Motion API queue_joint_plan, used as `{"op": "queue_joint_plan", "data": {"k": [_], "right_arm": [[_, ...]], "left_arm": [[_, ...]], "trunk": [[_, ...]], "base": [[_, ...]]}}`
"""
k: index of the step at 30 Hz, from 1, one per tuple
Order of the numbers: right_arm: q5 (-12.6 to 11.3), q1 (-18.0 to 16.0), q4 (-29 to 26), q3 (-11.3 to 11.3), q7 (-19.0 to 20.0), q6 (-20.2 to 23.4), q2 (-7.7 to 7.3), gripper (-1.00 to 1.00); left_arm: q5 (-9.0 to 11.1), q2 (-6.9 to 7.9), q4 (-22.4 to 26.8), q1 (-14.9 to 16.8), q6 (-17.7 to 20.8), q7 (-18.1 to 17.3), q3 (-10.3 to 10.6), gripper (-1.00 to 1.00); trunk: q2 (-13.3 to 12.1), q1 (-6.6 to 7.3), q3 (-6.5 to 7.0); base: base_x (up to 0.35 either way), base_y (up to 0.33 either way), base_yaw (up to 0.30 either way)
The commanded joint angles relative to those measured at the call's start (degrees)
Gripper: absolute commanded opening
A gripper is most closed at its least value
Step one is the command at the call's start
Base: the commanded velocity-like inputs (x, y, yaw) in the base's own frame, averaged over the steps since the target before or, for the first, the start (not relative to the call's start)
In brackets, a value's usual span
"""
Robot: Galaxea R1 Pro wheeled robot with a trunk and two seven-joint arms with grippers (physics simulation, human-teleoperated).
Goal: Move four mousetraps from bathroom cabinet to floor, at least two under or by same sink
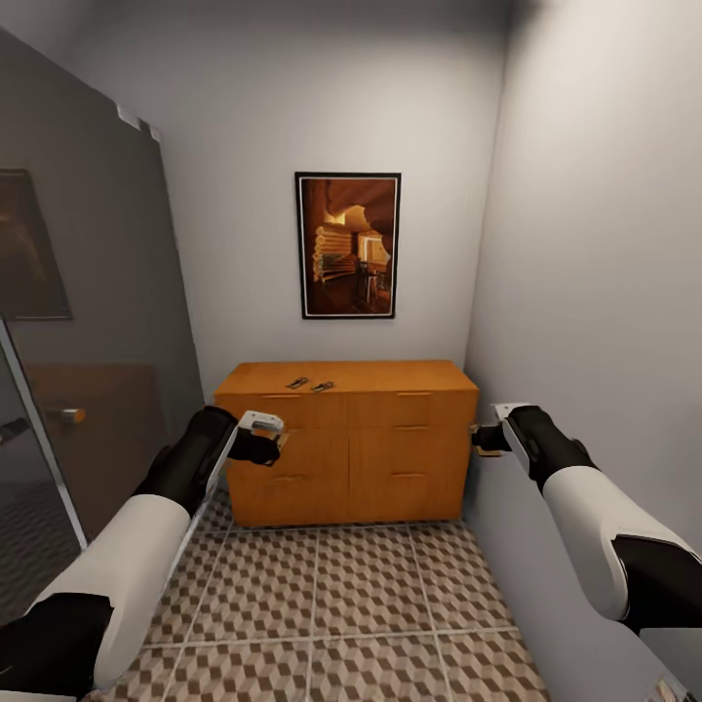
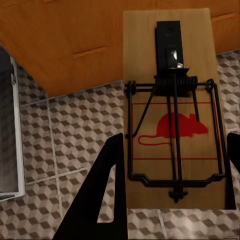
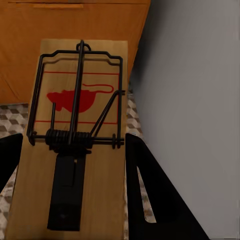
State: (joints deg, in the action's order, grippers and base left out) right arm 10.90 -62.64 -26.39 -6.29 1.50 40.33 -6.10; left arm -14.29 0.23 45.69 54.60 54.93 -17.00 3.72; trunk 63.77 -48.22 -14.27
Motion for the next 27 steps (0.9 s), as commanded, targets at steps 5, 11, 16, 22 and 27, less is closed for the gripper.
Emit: {"op": "queue_joint_plan", "data": {"k": [5,11,16,22,27], "right_arm": [[0.14,-0.03,0.04,-0.30,0.17,0.22,0.04,-1.00],[0.11,-0.03,0.15,-0.30,0.14,0.19,0.04,-1.00],[0.09,-0.03,0.31,-0.30,0.16,0.19,0.05,-1.00],[0.09,-0.03,0.48,-0.30,0.17,0.15,0.12,-1.00],[0.07,-0.03,0.54,-0.30,0.17,0.11,0.13,-1.00]], "left_arm": [[-0.66,0.09,0.00,0.07,0.09,-0.49,0.15,-1.00],[-0.66,0.12,-0.05,0.06,0.08,-0.49,0.15,-1.00],[-0.66,0.13,-0.07,0.06,0.01,-0.49,0.15,-1.00],[-0.66,0.20,-0.12,0.07,0.01,-0.49,0.15,-1.00],[-0.66,0.21,-0.22,0.06,0.01,-0.49,0.15,-1.00]], "trunk": [[0.06,0.03,-0.08],[0.06,0.03,-0.08],[0.06,0.03,-0.08],[0.06,0.03,-0.08],[0.06,0.03,-0.08]], "base": [[-0.335,0.000,0.269],[-0.270,0.000,0.269],[-0.057,0.000,0.270],[-0.008,0.000,0.271],[-0.001,0.000,0.271]]}}
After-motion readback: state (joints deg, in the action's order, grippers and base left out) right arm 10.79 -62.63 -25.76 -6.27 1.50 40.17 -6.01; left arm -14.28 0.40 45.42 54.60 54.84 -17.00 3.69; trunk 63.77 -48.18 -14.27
